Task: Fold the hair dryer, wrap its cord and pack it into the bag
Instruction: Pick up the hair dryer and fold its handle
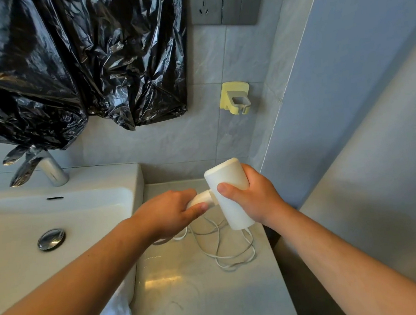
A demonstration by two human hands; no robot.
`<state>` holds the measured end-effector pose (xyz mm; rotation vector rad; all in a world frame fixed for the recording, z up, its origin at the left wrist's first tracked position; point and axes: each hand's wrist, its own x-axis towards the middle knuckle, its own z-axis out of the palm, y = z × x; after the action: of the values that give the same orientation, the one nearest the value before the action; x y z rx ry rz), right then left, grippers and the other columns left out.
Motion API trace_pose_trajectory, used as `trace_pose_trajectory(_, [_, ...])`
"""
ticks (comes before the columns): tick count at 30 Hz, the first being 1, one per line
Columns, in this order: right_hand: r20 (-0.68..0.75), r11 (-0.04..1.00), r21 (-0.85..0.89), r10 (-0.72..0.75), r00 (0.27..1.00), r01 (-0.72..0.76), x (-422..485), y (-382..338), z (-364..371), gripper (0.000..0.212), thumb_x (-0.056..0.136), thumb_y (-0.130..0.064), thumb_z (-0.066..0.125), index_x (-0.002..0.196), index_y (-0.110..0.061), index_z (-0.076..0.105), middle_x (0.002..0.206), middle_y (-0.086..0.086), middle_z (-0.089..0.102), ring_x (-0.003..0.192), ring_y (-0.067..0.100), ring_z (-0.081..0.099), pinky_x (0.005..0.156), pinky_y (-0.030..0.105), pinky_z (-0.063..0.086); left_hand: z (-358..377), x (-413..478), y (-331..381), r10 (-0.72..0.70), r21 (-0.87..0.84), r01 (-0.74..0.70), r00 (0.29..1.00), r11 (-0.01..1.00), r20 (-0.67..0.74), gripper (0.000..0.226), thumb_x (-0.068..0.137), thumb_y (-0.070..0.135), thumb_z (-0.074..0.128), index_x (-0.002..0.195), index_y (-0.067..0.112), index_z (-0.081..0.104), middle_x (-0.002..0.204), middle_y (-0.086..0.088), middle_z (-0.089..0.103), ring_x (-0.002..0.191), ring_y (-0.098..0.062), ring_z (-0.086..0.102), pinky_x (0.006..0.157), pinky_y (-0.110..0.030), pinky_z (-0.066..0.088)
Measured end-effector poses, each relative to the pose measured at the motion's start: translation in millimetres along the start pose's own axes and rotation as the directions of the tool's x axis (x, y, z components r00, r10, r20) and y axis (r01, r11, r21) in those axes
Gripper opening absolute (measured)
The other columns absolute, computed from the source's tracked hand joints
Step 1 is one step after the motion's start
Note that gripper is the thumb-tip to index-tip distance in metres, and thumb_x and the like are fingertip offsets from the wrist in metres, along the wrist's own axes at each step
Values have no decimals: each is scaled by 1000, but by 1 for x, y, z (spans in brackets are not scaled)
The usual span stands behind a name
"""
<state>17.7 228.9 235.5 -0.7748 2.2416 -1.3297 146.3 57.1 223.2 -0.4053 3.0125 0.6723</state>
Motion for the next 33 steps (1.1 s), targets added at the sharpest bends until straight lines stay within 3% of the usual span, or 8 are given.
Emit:
trace_pose_trajectory(3, [20,984,180,-10,1000,7,7,-10,-9,58,66,-58,68,116,-30,57,106,-6,66,93,14,67,79,40,57,6,-5,-6,-44,-294,29,998,955,-46,38,95,57,43,87,23,56,72,3,61,61,-15,58,65,-38,53])
trace_pose_trajectory(7, [-51,774,632,81,995,-31,2,-10,-2,31,81,-42,66,106,-23,62,104,5,67,94,24,66,80,40,54,14,-12,9,-162,-755,9,978,655,-129,49,88,56,43,94,8,52,70,-5,57,52,-15,54,54,-34,49])
trace_pose_trajectory(15, [-80,683,730,46,996,27,11,-42,5,47,69,-27,76,111,-12,61,119,17,63,109,31,64,87,53,56,12,-18,7,-80,-722,-131,965,679,-250,44,86,55,49,124,33,50,108,2,64,95,-16,63,79,-31,54])
trace_pose_trajectory(19, [-18,804,593,-41,999,44,18,-56,-4,49,63,-30,80,108,-17,64,110,10,69,103,27,67,87,51,57,-15,-19,4,-278,-669,-325,726,668,-630,89,68,58,64,146,37,26,147,5,40,129,-4,44,100,-17,39])
trace_pose_trajectory(22, [86,902,427,-102,991,56,17,-71,1,41,72,-13,80,109,-17,61,98,2,68,90,18,67,82,40,58,-39,-11,0,-39,-479,-303,813,824,-580,82,56,67,74,128,38,49,131,12,55,119,9,49,100,-14,40])
trace_pose_trajectory(28, [130,974,164,-179,975,157,18,-82,18,59,64,-17,86,115,-29,59,111,-3,65,101,14,63,90,35,54,-56,-5,-15,1,-529,-144,966,836,-260,68,45,54,82,107,29,69,91,11,73,80,-2,66,68,-24,53])
trace_pose_trajectory(30, [151,972,208,-143,978,111,19,-81,18,76,65,-24,83,133,-27,49,122,0,62,108,16,63,94,36,52,-50,-9,-17,-39,-570,-173,940,803,-339,56,48,53,79,97,28,71,82,13,73,70,-1,63,61,-20,51])
trace_pose_trajectory(33, [-39,932,327,-155,987,159,13,-70,3,37,85,-17,70,120,-22,59,120,5,65,107,21,66,96,38,52,-42,-17,-30,-219,-776,-170,903,607,-369,57,43,54,79,87,19,70,73,8,70,64,-7,61,54,-22,50])
